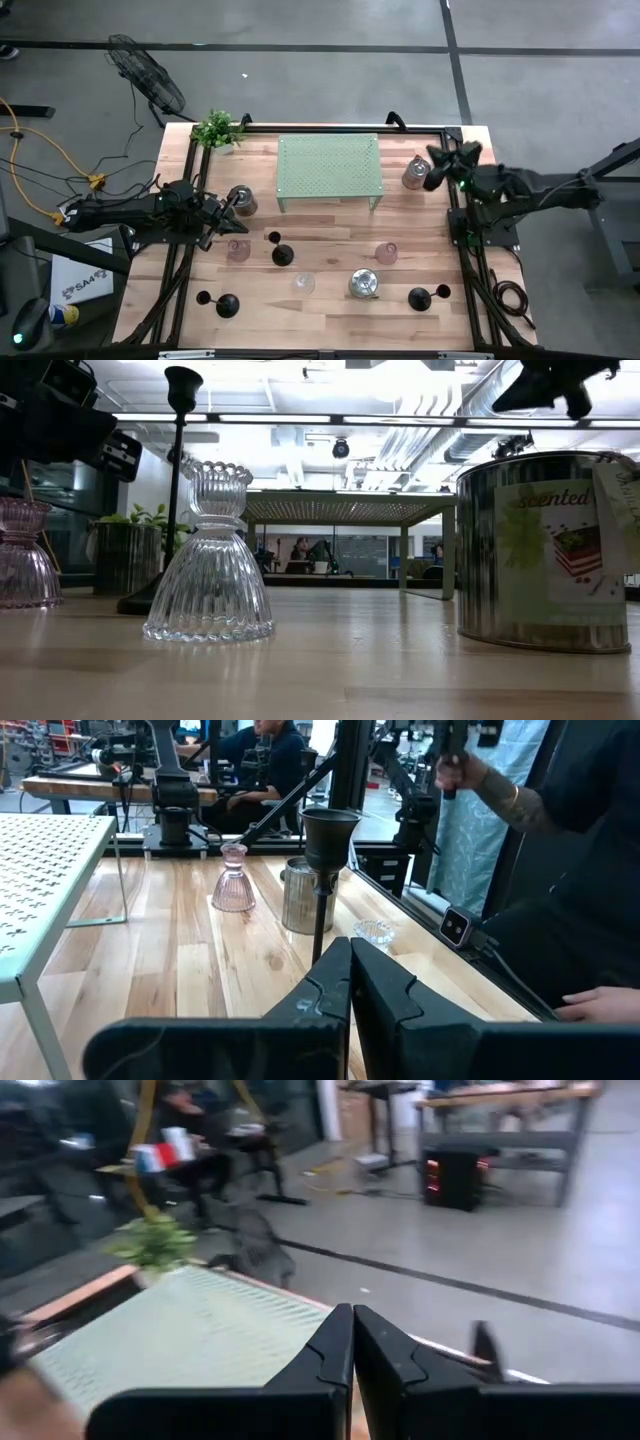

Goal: Pick & Place candle stick holders
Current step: Put the top right silver scented candle on the shelf

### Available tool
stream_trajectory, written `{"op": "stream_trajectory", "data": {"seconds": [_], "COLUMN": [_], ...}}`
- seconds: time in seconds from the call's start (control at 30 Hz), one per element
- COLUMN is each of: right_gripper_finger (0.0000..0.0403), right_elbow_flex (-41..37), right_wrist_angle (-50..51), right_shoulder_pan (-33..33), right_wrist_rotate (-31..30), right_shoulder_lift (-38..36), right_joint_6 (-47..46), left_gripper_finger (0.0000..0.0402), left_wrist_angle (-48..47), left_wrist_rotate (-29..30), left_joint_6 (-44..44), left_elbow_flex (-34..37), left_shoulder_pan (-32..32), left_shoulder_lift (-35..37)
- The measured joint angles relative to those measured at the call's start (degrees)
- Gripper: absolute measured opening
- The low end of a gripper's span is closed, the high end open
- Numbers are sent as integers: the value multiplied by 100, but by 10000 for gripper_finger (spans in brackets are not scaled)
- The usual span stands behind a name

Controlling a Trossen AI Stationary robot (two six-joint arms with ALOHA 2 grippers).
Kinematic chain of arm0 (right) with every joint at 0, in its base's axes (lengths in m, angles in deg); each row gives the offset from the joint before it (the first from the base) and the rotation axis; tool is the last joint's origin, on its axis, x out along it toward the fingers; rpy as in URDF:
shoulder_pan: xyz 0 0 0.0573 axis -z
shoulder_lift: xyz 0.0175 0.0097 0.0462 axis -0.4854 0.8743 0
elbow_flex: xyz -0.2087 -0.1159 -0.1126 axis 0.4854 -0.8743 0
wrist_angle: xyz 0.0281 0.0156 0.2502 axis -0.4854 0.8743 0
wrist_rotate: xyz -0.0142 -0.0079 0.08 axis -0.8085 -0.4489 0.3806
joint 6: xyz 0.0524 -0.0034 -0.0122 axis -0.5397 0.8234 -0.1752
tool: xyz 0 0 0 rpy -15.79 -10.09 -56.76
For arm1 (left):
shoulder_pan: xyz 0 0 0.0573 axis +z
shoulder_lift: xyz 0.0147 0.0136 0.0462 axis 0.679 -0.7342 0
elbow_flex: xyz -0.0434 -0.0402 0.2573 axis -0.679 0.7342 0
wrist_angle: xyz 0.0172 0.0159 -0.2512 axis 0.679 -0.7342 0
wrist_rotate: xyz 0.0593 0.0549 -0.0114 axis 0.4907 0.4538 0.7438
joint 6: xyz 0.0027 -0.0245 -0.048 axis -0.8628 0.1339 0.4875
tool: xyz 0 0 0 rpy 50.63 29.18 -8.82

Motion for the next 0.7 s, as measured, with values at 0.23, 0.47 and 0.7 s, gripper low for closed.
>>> {"op": "stream_trajectory", "data": {"seconds": [0.23,0.47,0.7], "right_gripper_finger": [13,52,144], "right_elbow_flex": [1184,1478,1478], "right_wrist_angle": [2147,3249,3322], "right_shoulder_pan": [1342,2681,3757], "right_wrist_rotate": [1150,2456,3741], "right_shoulder_lift": [476,798,1434], "right_joint_6": [-1028,-1654,-1540], "left_gripper_finger": [0,0,0], "left_wrist_angle": [0,0,-1], "left_wrist_rotate": [-1,-1,-1], "left_joint_6": [0,0,0], "left_elbow_flex": [0,0,0], "left_shoulder_pan": [1,0,0], "left_shoulder_lift": [0,0,0]}}
